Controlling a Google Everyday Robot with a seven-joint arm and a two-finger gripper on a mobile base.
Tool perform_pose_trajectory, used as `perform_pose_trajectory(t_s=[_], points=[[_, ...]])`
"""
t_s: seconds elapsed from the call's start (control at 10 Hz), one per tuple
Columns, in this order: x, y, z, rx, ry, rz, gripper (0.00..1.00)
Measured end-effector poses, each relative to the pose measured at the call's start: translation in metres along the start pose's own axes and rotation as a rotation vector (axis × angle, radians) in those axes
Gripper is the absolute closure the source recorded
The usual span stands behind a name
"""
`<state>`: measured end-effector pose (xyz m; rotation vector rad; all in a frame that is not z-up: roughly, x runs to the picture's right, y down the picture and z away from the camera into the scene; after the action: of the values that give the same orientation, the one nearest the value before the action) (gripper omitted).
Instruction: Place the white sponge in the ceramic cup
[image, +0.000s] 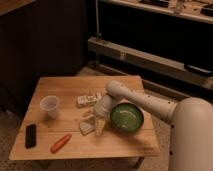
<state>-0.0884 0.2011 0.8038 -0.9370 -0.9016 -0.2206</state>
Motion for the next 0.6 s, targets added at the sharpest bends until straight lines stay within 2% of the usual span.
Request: perform_pose_trajectory(t_s=[0.1,0.6], points=[[0.0031,0.0,0.0046,-0.026,0.017,0.011,0.2],[0.0069,-0.0011,0.009,-0.039,0.071,0.03,0.2]])
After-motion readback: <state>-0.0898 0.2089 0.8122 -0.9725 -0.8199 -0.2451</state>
